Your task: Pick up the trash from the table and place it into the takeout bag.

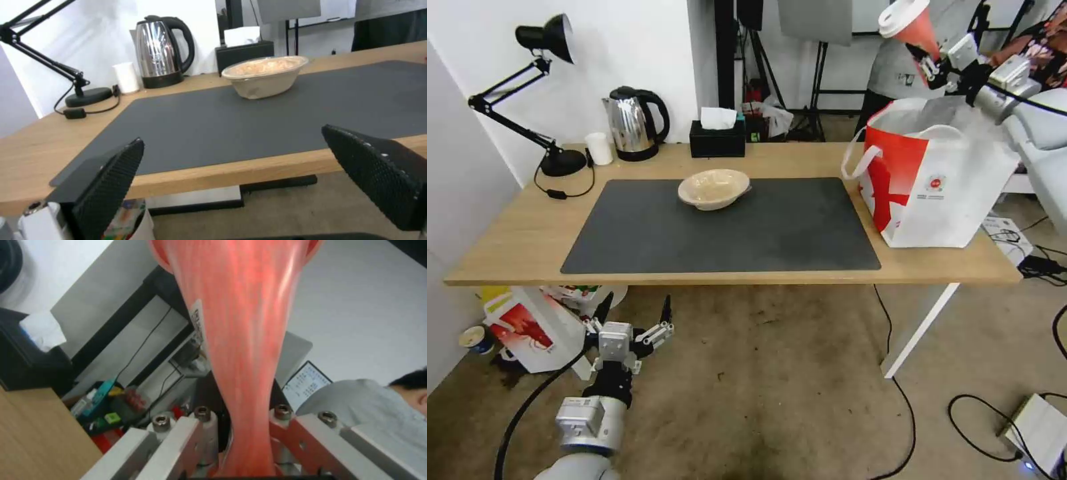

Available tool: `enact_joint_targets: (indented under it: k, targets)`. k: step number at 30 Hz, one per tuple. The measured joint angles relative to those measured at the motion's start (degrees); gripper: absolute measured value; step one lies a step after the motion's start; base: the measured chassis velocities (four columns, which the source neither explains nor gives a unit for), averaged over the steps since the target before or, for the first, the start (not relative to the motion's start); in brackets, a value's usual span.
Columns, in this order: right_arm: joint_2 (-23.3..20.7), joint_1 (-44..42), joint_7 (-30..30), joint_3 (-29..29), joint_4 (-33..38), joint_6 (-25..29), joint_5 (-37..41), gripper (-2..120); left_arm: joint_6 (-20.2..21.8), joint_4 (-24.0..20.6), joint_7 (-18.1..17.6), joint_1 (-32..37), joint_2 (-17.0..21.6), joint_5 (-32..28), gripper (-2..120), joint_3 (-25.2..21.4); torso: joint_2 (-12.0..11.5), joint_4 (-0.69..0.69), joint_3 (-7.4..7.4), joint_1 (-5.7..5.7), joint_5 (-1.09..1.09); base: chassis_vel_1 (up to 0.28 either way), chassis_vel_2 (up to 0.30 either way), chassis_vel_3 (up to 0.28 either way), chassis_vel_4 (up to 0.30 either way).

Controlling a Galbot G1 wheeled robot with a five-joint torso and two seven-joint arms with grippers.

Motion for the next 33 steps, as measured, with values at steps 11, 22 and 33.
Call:
enact_joint_targets:
  k: [11, 22, 33]
  targets:
    - [1.23, -0.41, -0.09, 1.27, -4.07, 1.58, -2.08, 7, 0.0, 0.0, 0.0, 0.0, 0.0, 0.0, 100, 0.0, 0.0, 0.0, 0.0, 0.0, -0.01, 0.0, 0.0, 0.0, 0.0]
    - [1.9, 0.36, -0.45, 1.79, -6.52, 2.17, -3.05, 7, 0.0, 0.0, 0.0, 0.0, 0.0, 0.0, 100, 0.0, 0.0, 0.0, 0.0, 0.0, -0.01, 0.0, 0.0, 0.0, 0.0]
    - [3.12, 0.31, -0.06, 4.25, -10.41, 3.85, -8.12, 7, 0.0, 0.0, 0.0, 0.0, 0.0, 0.0, 100, 0.0, 0.0, -0.01, 0.0, 0.0, -0.01, 0.0, 0.0, 0.0, 0.0]
